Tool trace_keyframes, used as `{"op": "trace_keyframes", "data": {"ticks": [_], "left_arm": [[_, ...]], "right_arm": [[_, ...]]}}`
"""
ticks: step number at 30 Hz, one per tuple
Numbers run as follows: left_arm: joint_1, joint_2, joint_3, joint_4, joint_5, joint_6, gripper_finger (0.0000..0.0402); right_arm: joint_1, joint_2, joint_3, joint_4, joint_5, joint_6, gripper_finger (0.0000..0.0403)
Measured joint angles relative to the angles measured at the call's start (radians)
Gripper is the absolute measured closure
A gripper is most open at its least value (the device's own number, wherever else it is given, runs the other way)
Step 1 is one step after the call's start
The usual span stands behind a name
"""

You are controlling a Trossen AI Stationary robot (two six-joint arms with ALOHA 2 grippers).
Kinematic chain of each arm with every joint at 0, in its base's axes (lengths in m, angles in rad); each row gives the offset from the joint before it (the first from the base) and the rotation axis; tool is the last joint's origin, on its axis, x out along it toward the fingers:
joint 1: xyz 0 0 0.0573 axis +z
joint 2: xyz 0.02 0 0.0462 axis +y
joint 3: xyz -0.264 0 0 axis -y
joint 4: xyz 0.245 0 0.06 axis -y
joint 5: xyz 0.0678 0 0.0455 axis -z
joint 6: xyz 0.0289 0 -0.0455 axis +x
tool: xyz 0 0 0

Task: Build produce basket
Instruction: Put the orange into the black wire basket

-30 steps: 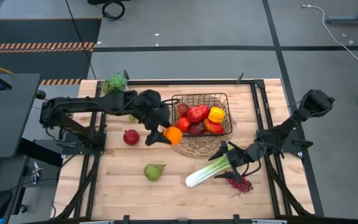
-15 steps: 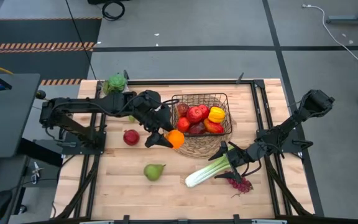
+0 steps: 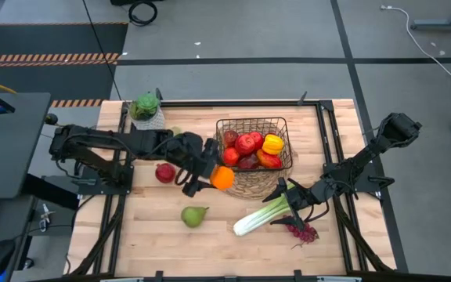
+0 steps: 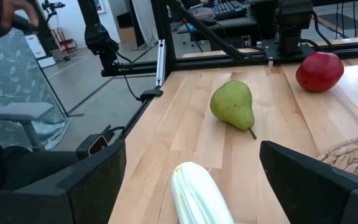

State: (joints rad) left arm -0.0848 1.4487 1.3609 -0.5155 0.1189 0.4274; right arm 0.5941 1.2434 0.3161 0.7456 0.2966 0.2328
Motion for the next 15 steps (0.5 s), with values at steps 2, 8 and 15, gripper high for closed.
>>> {"op": "trace_keyframes", "data": {"ticks": [2,8,15], "left_arm": [[-0.013,0.0,0.0,0.002,-0.049,0.184,0.0076],[-0.027,0.0,0.0,0.044,-0.081,0.668,0.0076],[-0.031,0.0,0.0,0.084,-0.082,0.896,0.0076]], "right_arm": [[0.0,0.0,0.0,0.0,0.0,0.0,0.003],[0.0,0.0,0.0,0.0,0.0,0.0,0.003],[0.0,0.0,0.0,0.0,0.0,0.0,0.003]]}}
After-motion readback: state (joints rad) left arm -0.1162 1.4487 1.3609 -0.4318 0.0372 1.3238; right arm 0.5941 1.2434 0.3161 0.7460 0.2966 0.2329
